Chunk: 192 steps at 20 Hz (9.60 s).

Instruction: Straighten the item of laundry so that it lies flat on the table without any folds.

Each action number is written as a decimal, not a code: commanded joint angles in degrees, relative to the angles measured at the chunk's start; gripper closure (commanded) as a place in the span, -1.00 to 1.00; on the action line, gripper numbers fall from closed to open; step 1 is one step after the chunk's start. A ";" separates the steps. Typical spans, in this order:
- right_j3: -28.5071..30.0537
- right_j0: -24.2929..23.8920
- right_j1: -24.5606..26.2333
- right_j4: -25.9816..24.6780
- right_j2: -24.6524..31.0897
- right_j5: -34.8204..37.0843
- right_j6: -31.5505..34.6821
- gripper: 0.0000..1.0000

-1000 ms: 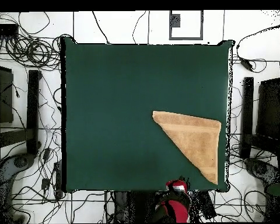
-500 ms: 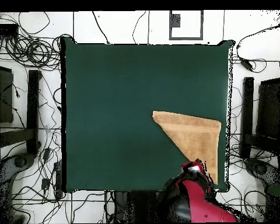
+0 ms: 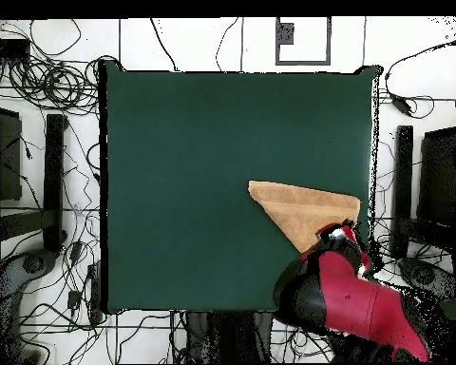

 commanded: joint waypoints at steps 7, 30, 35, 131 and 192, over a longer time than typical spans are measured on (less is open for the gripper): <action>-14.16 0.55 10.75 -3.60 2.90 2.20 -3.08 -1.00; -19.24 4.38 26.55 6.37 -4.59 -12.84 6.28 -1.00; -20.35 4.10 28.96 9.80 -5.46 -15.61 6.08 -1.00; -12.75 7.68 34.65 23.12 -3.99 -10.34 4.34 -1.00; -14.10 6.67 45.05 27.20 -9.05 -18.95 5.95 -1.00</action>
